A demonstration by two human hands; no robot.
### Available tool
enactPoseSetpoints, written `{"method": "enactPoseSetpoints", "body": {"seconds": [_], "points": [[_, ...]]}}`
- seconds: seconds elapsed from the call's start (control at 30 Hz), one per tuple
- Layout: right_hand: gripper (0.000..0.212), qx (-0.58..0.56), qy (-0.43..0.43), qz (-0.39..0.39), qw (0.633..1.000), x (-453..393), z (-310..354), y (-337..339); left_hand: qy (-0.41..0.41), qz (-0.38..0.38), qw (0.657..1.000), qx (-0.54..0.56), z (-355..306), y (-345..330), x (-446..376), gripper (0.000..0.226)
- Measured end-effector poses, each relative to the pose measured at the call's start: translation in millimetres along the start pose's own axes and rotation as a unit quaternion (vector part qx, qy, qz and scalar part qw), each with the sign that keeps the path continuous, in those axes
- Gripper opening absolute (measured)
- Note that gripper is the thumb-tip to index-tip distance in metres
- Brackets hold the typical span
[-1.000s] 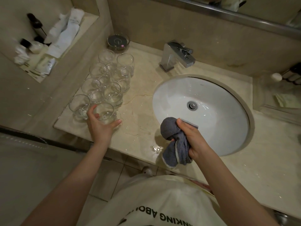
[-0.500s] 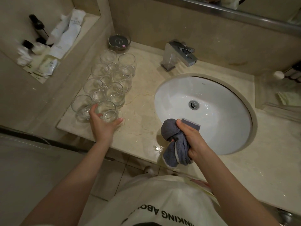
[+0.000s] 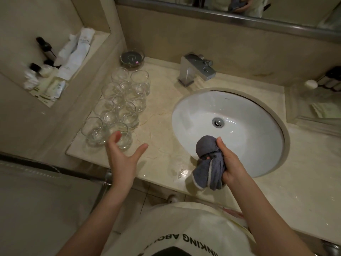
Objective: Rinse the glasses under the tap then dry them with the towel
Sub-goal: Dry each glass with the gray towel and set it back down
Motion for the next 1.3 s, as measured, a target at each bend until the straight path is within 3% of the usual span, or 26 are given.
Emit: {"method": "enactPoseSetpoints", "body": {"seconds": [0.07, 0.17, 0.23, 0.37, 0.77, 0.9, 0.97, 1.07, 1.1, 1.3], "points": [[0.101, -0.027, -0.002, 0.011, 1.0, 3, 5, 7, -0.011, 0.046, 0.999, 0.018, -19, -25, 3, 0.074], [0.06, -0.064, 0.001, 0.01, 0.998, 11, 17, 30, -0.007, 0.114, 0.993, 0.034, -41, -71, 12, 0.071], [0.046, -0.096, 0.013, 0.018, 0.995, 19, 29, 46, -0.013, 0.154, 0.988, 0.027, -53, -103, 22, 0.071], [0.043, -0.137, 0.04, -0.031, 0.989, 32, 53, 94, -0.015, 0.238, 0.971, 0.019, -74, -174, 56, 0.063], [0.069, -0.23, 0.083, -0.116, 0.963, 73, 91, 255, -0.043, 0.464, 0.885, 0.001, -153, -372, 212, 0.061], [0.095, -0.263, 0.107, -0.099, 0.954, 77, 94, 286, -0.06, 0.528, 0.847, -0.008, -170, -426, 268, 0.065], [0.082, -0.288, 0.107, -0.099, 0.946, 79, 95, 295, -0.071, 0.554, 0.829, -0.016, -175, -448, 296, 0.067], [0.037, -0.327, 0.124, -0.116, 0.93, 82, 99, 309, -0.076, 0.602, 0.794, -0.026, -178, -472, 339, 0.07], [0.031, -0.333, 0.126, -0.127, 0.926, 84, 99, 314, -0.076, 0.616, 0.784, -0.028, -179, -478, 353, 0.07], [0.036, -0.372, 0.1, -0.163, 0.908, 97, 83, 347, -0.098, 0.679, 0.727, -0.03, -187, -505, 418, 0.053]]}}
Point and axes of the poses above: each hand's wrist, its own x-axis away from the middle knuckle, its own y-axis out of the back of the hand, z = x × y, the point moved 9 cm from there along -x, towards the middle knuckle, and after that the axes turned 2 degrees about z, right-handed, at the moved point
